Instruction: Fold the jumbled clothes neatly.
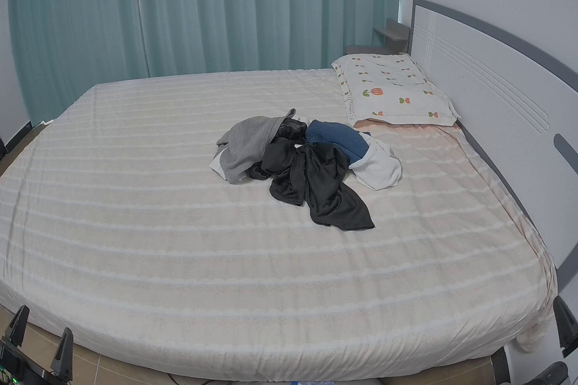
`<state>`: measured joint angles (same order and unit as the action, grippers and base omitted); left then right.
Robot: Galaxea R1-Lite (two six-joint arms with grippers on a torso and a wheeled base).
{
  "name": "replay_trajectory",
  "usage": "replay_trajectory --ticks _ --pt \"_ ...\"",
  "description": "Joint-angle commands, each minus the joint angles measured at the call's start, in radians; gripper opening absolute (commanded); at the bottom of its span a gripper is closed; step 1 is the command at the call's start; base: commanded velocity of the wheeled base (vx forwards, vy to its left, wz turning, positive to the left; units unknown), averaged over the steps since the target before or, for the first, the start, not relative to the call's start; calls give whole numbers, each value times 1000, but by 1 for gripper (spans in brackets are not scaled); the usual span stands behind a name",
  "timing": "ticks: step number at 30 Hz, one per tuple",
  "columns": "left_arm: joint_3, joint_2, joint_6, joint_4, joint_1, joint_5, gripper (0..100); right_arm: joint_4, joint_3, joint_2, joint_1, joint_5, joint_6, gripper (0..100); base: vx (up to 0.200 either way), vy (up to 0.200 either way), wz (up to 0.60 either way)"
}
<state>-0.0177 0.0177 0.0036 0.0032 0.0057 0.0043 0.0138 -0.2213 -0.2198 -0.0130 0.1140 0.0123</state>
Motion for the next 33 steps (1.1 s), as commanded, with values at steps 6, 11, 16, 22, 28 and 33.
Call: replay_trajectory --ticks 6,11,16,22,28,33 --pt "16 -15 -1 0 2 0 100 382 -224 -1156 -176 61 -195 100 0 0 0" --pt "16 -15 1 0 0 0 100 497 -446 -1590 -183 36 -247 100 0 0 0" --pt "16 -15 -1 0 2 0 100 500 -713 -1880 -228 -100 -353 100 0 0 0" --pt "16 -15 -1 0 0 0 100 483 -961 -2104 -271 -160 -416 100 0 0 0" --pt "16 -16 -1 0 2 0 100 394 -1190 -2271 -262 -160 -428 100 0 0 0" --pt "16 -15 1 0 0 0 100 348 -1310 -2365 -266 -160 -443 100 0 0 0"
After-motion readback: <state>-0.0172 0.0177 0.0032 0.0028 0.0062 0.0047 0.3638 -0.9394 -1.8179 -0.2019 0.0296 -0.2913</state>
